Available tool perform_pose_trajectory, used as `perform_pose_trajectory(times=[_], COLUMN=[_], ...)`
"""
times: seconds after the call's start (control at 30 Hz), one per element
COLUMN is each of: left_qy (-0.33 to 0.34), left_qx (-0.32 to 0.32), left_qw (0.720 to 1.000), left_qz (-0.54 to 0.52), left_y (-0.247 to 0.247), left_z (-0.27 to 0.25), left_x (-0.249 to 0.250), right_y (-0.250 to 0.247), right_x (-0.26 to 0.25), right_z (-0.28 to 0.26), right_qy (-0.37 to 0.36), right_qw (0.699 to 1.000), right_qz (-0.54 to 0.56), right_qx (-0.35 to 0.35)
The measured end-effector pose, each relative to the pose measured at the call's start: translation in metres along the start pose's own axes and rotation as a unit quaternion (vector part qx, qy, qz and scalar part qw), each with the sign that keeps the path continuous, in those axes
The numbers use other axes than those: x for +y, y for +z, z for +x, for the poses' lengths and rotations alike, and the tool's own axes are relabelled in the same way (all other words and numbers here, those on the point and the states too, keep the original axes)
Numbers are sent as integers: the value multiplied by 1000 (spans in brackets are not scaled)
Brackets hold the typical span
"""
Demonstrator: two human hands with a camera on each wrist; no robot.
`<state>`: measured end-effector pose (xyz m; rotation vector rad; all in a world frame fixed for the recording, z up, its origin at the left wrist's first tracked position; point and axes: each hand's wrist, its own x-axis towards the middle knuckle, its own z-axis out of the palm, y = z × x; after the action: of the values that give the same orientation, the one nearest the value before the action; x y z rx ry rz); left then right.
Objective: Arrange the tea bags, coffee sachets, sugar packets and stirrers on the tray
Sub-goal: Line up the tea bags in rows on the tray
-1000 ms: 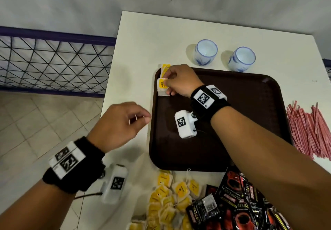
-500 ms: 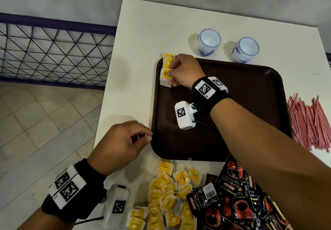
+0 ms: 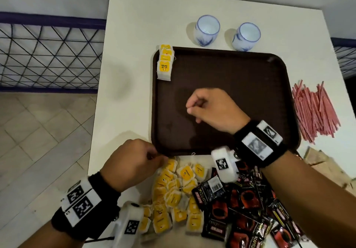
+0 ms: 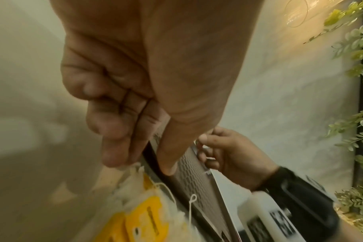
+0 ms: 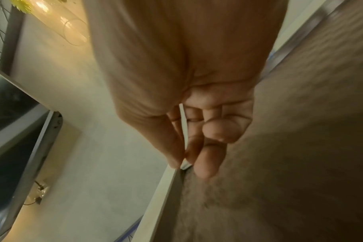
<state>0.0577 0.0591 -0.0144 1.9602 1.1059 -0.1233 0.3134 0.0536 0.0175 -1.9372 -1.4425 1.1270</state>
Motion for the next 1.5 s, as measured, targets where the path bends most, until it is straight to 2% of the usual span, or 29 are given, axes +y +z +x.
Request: perform_pose_trajectory(times=[0.1, 0.23, 0.5, 0.7, 0.87, 1.03, 1.27, 1.5], left_qy=[-33, -57, -82, -72, -29, 11, 15, 4], left_qx=[-11, -25, -23, -18, 6, 30, 0, 23], left_qw=[999, 997, 996, 995, 995, 994, 993, 992], left_qz=[-11, -40, -33, -61, -91, -108, -119, -124], left_y=[5, 8, 8, 12, 13, 11, 8, 5], left_z=[-2, -4, -9, -7, -11, -16, -21, -25], left_x=[6, 9, 11, 11, 13, 13, 15, 7], right_y=[2, 10, 20, 25, 24, 17, 13, 13], right_x=[18, 32, 28, 22, 17, 13, 12, 16], right_z=[-50, -86, -93, -91, -94, -95, -98, -95], right_qy=[4, 0, 4, -1, -28, -43, -47, -39], right_qw=[997, 981, 956, 938, 927, 931, 946, 967], right_qz=[-1, -82, -171, -253, -305, -300, -250, -178], right_qx=[-77, -176, -240, -235, -218, -203, -199, -179])
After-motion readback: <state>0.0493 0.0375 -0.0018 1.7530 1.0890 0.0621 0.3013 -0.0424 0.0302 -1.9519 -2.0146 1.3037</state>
